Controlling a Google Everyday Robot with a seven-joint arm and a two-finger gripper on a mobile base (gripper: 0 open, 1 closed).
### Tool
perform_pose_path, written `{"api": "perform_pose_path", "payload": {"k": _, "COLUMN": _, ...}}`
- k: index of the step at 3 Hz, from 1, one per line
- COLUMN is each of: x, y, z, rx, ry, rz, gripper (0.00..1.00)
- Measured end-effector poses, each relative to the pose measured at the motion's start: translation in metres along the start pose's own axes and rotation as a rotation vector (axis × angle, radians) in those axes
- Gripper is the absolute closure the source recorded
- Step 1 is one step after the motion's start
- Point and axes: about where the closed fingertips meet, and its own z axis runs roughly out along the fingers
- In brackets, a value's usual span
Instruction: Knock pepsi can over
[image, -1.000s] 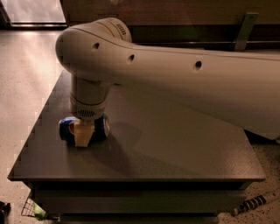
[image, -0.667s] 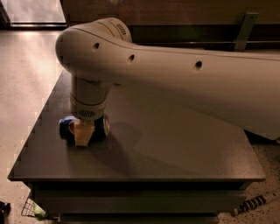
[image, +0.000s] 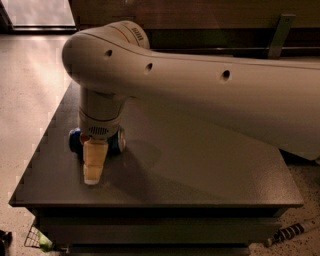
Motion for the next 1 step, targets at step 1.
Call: {"api": "perform_pose_path", "payload": {"k": 1, "x": 0.0000, "y": 0.0000, "z": 0.0000, "rx": 0.000, "ry": 0.000, "rz": 0.000, "gripper": 0.00}}
